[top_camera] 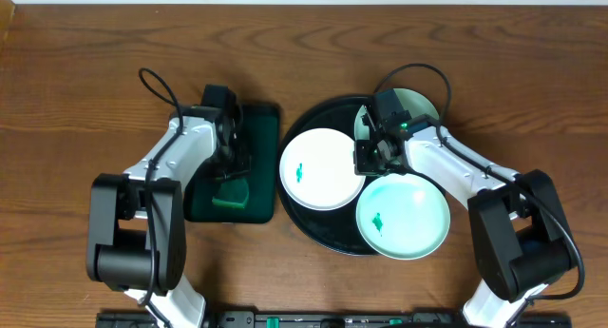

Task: Clean dirty plates on tray and stack at the side
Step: 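Lower the left gripper onto the green sponge in the dark tray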

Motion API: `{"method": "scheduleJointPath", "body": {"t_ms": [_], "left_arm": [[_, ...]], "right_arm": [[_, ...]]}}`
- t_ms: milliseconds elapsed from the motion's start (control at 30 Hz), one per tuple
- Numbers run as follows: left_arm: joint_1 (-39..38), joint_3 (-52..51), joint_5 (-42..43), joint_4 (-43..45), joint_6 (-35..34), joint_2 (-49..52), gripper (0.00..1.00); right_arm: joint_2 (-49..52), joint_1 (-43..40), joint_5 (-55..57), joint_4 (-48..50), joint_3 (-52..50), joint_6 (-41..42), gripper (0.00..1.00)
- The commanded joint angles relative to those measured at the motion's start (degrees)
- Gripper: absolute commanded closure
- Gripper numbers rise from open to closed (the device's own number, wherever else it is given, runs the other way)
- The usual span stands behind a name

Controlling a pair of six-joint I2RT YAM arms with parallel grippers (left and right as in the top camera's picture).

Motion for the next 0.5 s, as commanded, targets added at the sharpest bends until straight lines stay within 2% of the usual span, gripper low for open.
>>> {"method": "scheduleJointPath", "body": {"t_ms": [0, 333, 467], "left_arm": [[-0.1, -3.5, -1.2, 0.9, -1.0, 1.4, 0.62], [-0.1, -3.4, 0.7, 0.2, -1.0, 1.3, 0.61], [-0.1, -0.7, 0.7, -3.2, -1.0, 1.1, 0.61]], "right_arm": [[0.0, 0.9, 0.8, 0.4, -0.2, 0.6, 0.99], [0.0, 0.9, 0.7, 0.4, -0.2, 0.6, 0.98], [0.0, 0.9, 0.8, 0.4, -0.2, 0.6, 0.98]]}}
